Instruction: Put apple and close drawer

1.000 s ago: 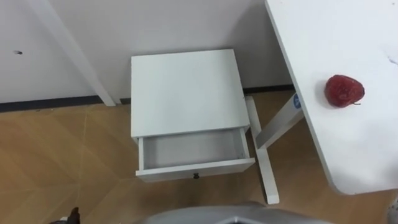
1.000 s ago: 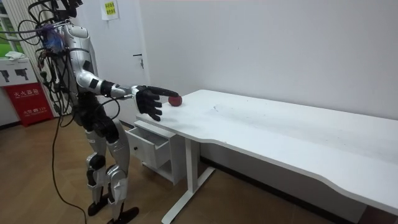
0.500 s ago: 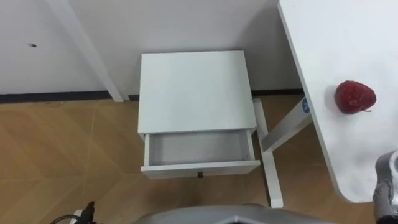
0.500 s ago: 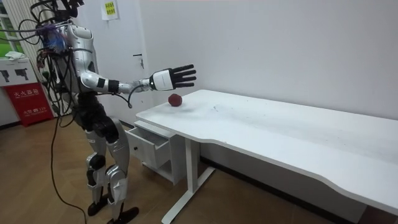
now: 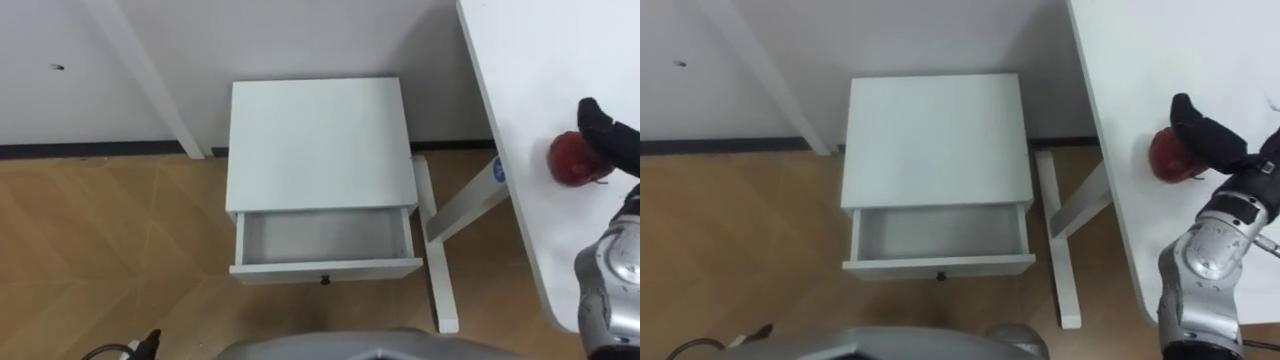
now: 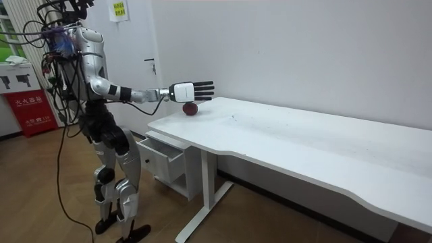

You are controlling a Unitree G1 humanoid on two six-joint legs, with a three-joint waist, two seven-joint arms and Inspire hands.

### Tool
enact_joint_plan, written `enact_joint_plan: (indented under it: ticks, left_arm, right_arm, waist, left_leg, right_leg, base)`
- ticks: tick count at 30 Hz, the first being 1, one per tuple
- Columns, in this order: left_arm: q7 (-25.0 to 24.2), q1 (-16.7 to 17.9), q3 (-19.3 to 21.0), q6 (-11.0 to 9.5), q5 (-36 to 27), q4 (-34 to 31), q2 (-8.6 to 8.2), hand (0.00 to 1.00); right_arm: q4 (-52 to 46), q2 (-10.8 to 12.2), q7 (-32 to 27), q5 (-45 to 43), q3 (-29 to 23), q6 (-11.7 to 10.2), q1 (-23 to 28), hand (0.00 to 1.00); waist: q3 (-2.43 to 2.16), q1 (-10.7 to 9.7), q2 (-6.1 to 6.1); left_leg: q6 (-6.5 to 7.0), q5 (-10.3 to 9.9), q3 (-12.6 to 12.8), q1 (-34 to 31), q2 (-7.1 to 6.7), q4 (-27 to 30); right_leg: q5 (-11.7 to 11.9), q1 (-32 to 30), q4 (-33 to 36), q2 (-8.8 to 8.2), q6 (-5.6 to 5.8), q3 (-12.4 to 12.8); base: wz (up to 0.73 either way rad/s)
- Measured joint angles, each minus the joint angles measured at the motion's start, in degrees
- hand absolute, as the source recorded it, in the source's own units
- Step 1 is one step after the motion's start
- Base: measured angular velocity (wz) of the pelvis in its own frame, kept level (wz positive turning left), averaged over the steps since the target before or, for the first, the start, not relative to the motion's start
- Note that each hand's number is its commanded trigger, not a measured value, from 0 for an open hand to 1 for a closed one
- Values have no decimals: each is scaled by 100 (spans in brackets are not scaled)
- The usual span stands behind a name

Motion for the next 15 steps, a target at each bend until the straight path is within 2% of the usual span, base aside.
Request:
enact_joint_plan:
  ticks: [15]
  left_arm:
    - [-87,9,-2,17,-27,-120,13,0]
  right_arm:
    - [460,0,729,-57,56,202,1,0]
  waist:
    - [-7,-5,-12]
  left_leg:
    - [0,0,-1,27,5,1]
  right_leg:
    - [5,-6,5,4,-1,6]
  base:
    - [0]
